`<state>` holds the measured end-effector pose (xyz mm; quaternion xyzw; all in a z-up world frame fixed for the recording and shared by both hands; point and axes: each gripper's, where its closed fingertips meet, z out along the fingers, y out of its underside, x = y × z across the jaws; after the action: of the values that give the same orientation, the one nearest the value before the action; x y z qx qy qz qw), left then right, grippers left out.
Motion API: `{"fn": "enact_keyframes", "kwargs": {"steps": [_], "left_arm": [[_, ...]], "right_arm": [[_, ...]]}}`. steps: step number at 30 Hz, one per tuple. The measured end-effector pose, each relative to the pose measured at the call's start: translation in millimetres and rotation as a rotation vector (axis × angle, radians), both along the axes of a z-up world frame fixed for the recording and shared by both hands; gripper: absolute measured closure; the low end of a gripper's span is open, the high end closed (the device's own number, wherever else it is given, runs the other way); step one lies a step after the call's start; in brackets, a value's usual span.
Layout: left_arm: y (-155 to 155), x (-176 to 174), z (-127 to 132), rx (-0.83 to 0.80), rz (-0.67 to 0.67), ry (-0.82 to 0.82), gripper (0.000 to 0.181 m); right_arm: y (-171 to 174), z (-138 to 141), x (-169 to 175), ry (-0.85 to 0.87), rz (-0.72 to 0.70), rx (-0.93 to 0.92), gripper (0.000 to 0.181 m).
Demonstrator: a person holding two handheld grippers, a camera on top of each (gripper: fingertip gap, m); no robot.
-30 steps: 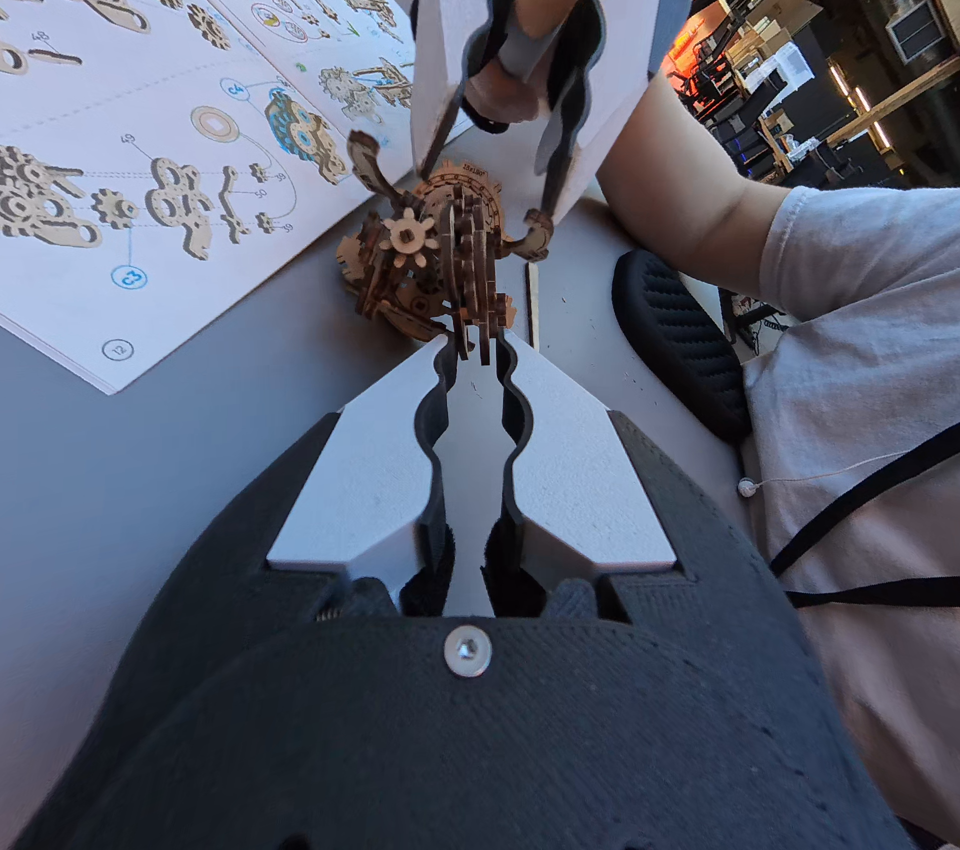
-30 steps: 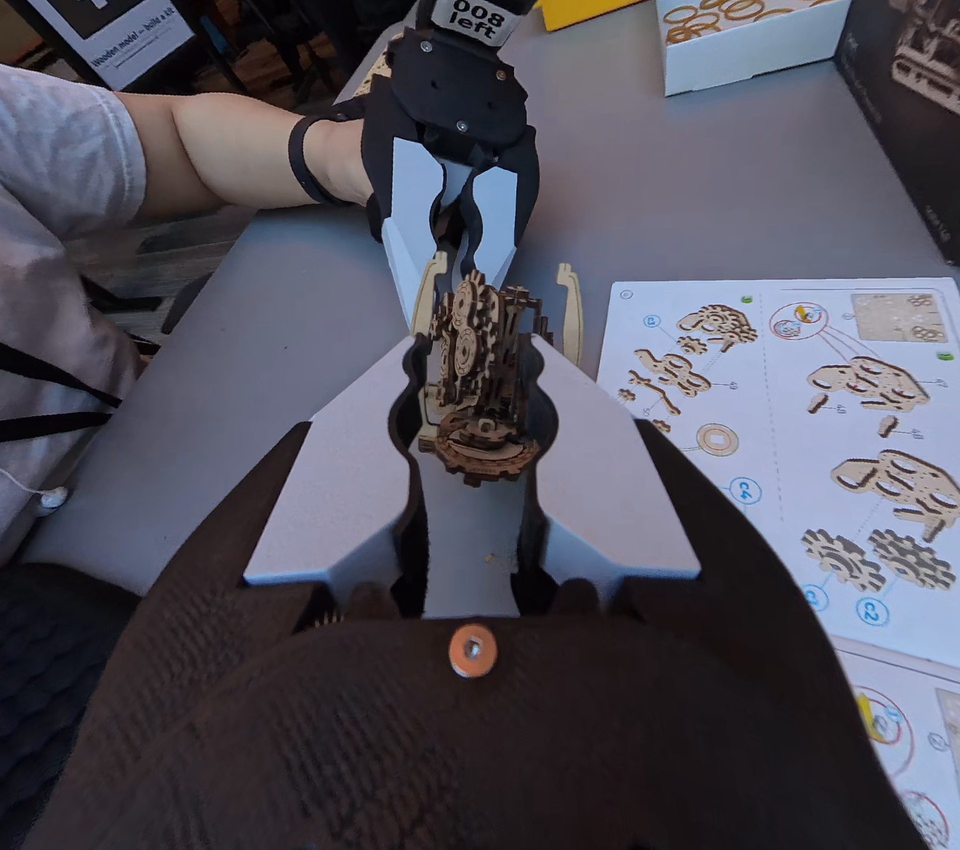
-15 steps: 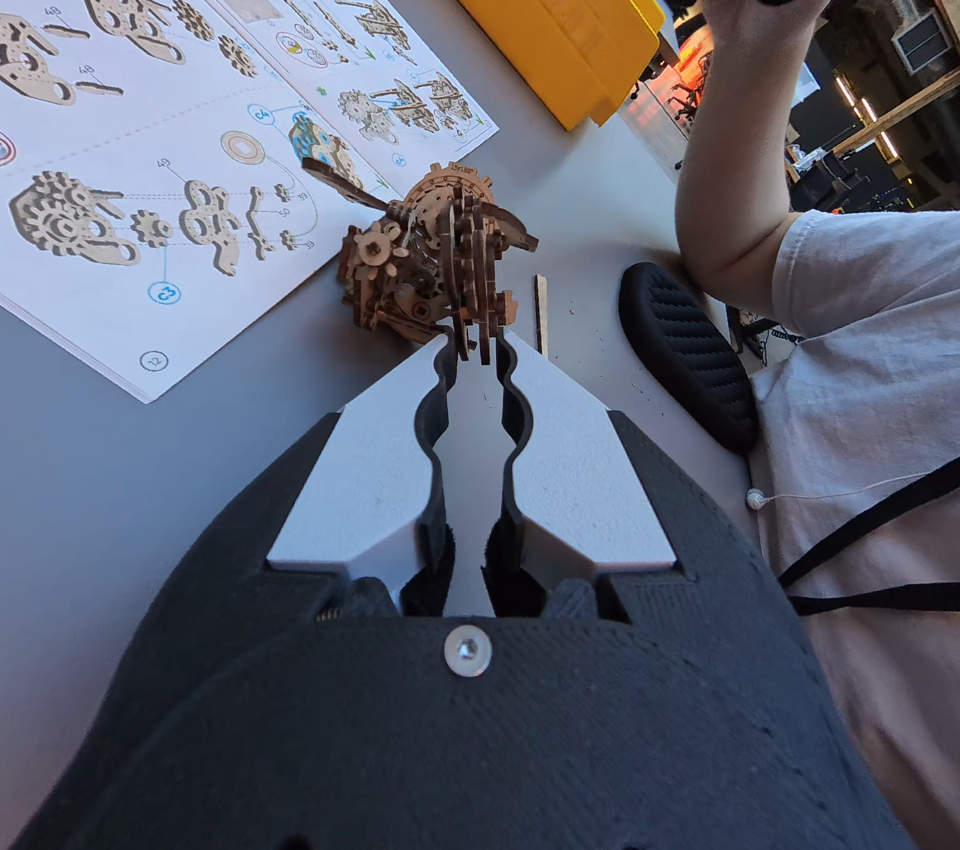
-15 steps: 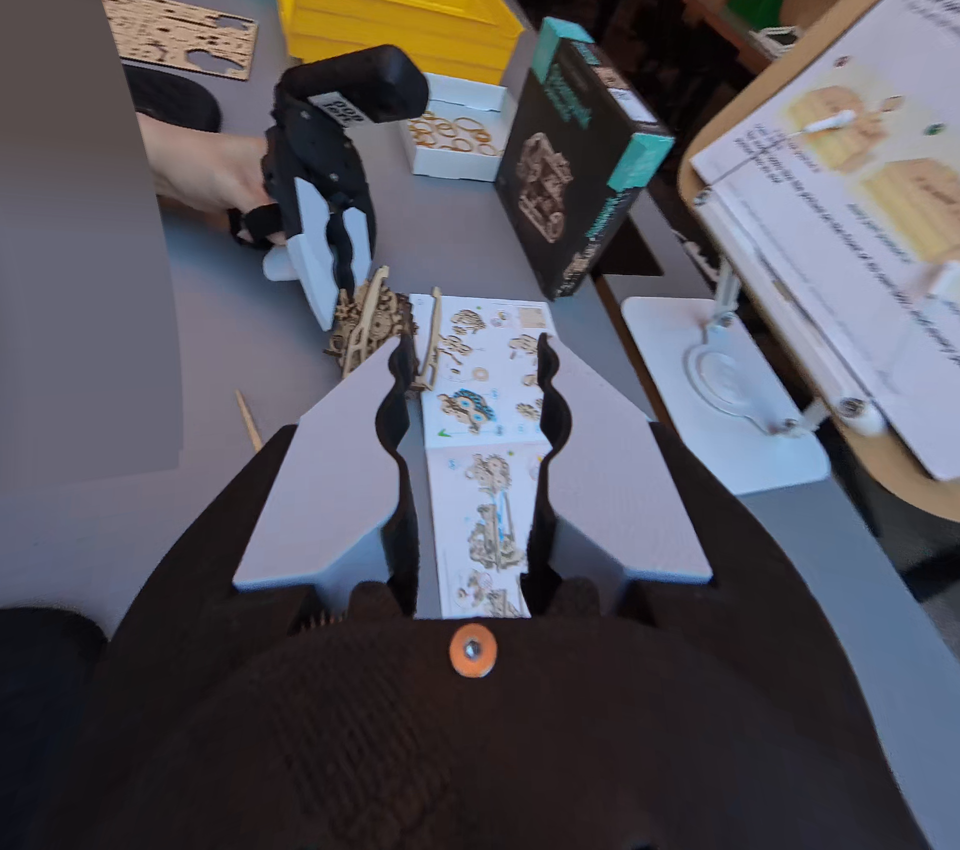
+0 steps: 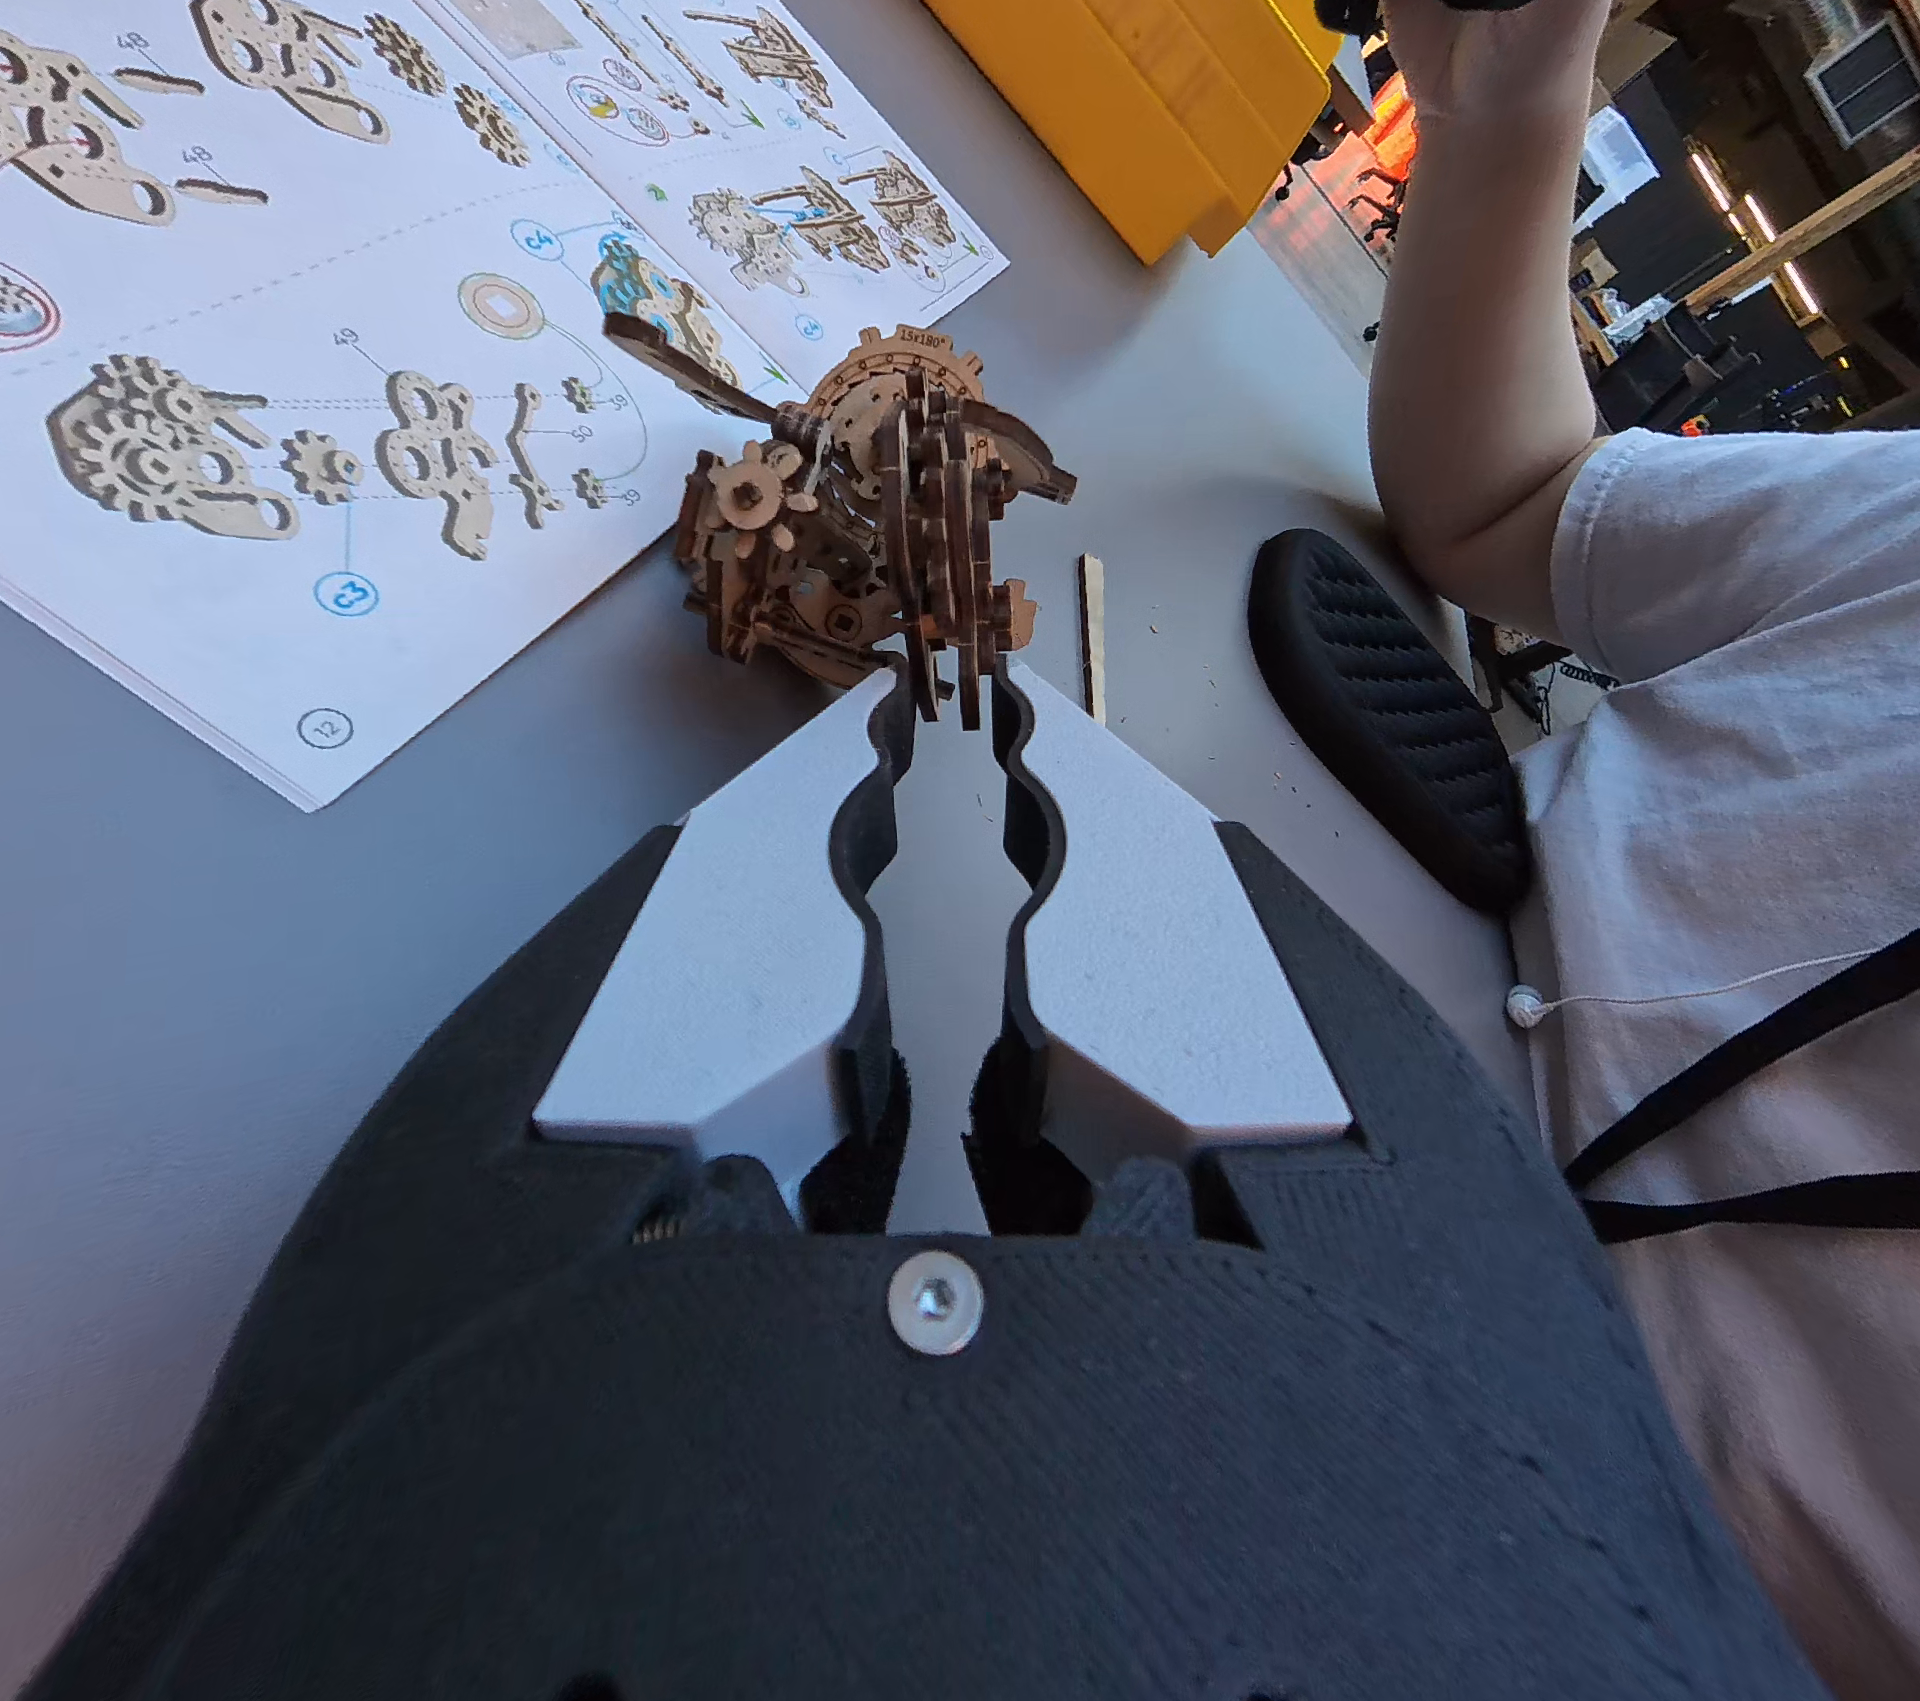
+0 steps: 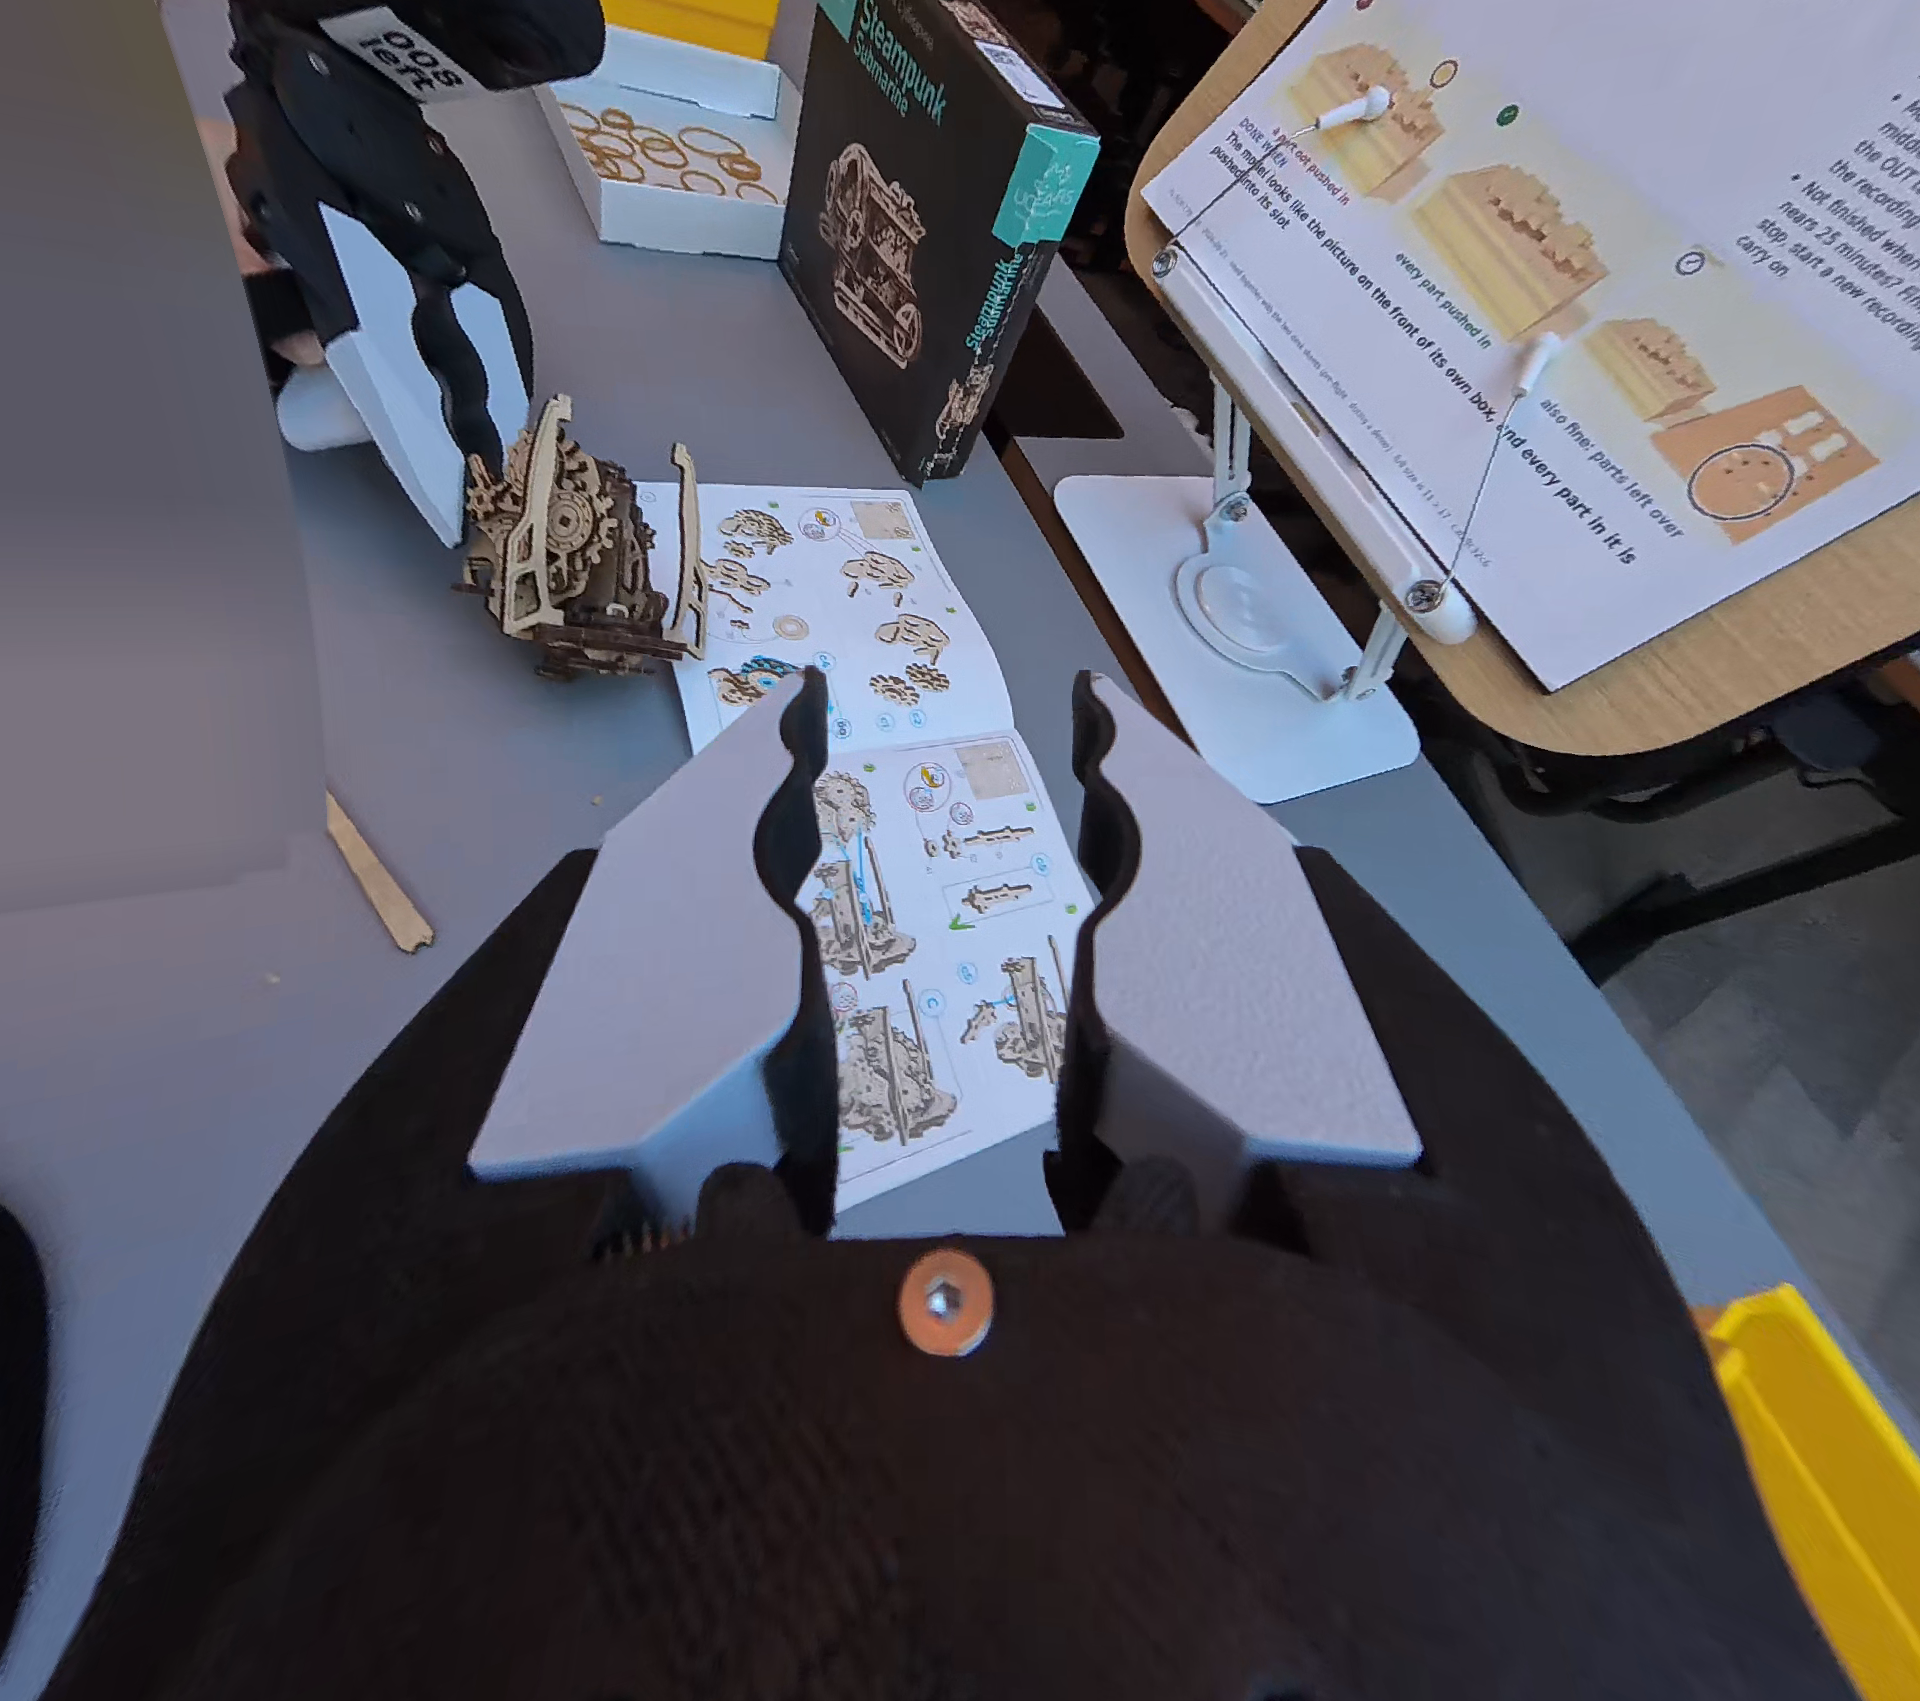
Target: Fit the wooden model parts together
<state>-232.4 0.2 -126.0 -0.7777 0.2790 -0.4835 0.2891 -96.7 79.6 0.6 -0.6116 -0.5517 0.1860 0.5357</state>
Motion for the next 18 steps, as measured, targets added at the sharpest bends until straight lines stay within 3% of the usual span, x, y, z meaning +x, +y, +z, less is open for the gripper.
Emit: {"fn": "enact_keyframes", "kwargs": {"steps": [18], "left_arm": [[1,0,0,-0.006,0.005,-0.007,0.169]], "right_arm": [[1,-17,-1,0.039,0.046,-0.175,0.135]]}}
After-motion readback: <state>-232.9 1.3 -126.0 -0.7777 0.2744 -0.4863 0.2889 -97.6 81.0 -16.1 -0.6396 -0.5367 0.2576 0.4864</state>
